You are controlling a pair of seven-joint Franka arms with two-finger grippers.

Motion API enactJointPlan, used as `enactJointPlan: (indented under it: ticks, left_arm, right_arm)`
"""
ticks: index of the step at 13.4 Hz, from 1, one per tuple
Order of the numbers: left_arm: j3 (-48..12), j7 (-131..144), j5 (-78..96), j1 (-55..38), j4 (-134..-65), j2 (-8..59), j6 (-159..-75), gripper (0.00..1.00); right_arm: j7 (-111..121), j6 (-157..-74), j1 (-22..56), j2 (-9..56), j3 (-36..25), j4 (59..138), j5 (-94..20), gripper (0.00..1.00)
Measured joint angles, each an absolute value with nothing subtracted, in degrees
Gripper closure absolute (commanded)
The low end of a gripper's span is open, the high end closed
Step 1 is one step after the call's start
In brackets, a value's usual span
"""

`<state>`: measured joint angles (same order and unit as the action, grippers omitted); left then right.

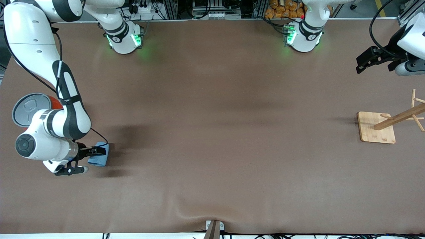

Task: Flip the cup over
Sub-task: 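Close the right gripper on the blue cup and lift it, then carry the blue cup to mid-table and lay it on its side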

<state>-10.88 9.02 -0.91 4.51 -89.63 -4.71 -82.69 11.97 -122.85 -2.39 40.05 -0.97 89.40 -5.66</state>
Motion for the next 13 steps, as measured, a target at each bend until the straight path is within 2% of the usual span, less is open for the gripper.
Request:
enactJointPlan:
  ticks: [6, 7, 8, 9, 13]
  left_arm:
    - [-10.9, 9.0, -0.9, 4.5, -89.6, -4.7, -82.7, 0.0]
    - [-10.9, 9.0, -0.9, 4.5, -89.6, -4.7, -82.7, 0.0]
    - [-10.9, 9.0, -0.9, 4.5, -89.6, -4.7, -82.6, 0.0]
    - [-10.9, 9.0, -0.9, 4.5, -89.6, -4.7, -82.6, 0.0]
    - [-10.9, 9.0, -0.9, 4.4, -89.6, -4.7, -82.6, 0.0]
  right_arm:
    - [13.6, -124.1, -2.1, 41.6, -0.9, 89.6, -5.8, 0.0]
    - [14.5, -124.1, -2.1, 42.0, -0.9, 89.7, -5.8, 0.03]
    - [15.5, -124.1, -2.1, 42.3, -0.9, 89.7, -5.8, 0.35]
    - [17.3, -124.2, -2.1, 42.6, -0.9, 89.7, -5.8, 0.46]
    - [29.1, -127.2, -2.1, 42.4, -0.9, 91.7, -5.9, 0.46]
